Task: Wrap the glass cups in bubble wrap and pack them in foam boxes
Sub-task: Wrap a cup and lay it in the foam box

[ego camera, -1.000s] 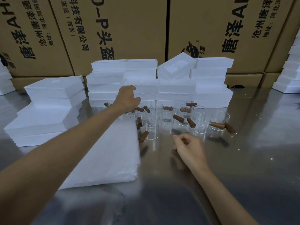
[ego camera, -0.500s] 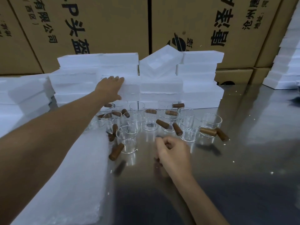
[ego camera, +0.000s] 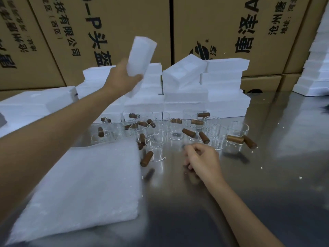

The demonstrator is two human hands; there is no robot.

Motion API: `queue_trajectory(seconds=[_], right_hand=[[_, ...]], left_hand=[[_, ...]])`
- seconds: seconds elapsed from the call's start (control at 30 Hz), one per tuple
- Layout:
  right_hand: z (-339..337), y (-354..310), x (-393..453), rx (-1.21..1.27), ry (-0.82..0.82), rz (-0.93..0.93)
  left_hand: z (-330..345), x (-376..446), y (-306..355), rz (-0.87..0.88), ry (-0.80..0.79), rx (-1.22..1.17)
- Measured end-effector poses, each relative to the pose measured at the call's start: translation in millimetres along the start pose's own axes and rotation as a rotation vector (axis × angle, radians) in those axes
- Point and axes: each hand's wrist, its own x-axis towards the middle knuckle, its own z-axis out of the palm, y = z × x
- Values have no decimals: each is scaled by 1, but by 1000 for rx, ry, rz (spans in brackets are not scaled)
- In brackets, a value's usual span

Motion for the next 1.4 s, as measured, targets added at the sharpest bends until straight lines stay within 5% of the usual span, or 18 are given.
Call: queue_trajectory(seconds=[0.13, 0.37, 0.63, 0.83, 0.97, 1.07, 1.2, 1.4], right_hand=[[-6, -6, -6, 102, -43, -1], [-28, -21, -27, 389, -181, 123], [-75, -3, -57, 506, 193, 230], [-92, 4, -76, 124, 308, 83], [-78, 9, -80, -92, 271, 61], [-73, 8, -85, -249, 372, -74], [-69, -9, -95, -351, 531, -401], [-3, -68, -90, -441, 136, -527]], left_hand=[[-24, -59, 32, -291, -106, -770], [17, -204, 59, -705, -342, -1599], [19, -282, 60, -649, -560, -1224], [-42, -260, 38, -376, -350, -938], [-58, -241, 9, -267, -190, -499], [-52, -239, -14, -226, -178, -54], [-38, -237, -27, -241, -247, 42], [-26, -211, -31, -299, -486, 105]])
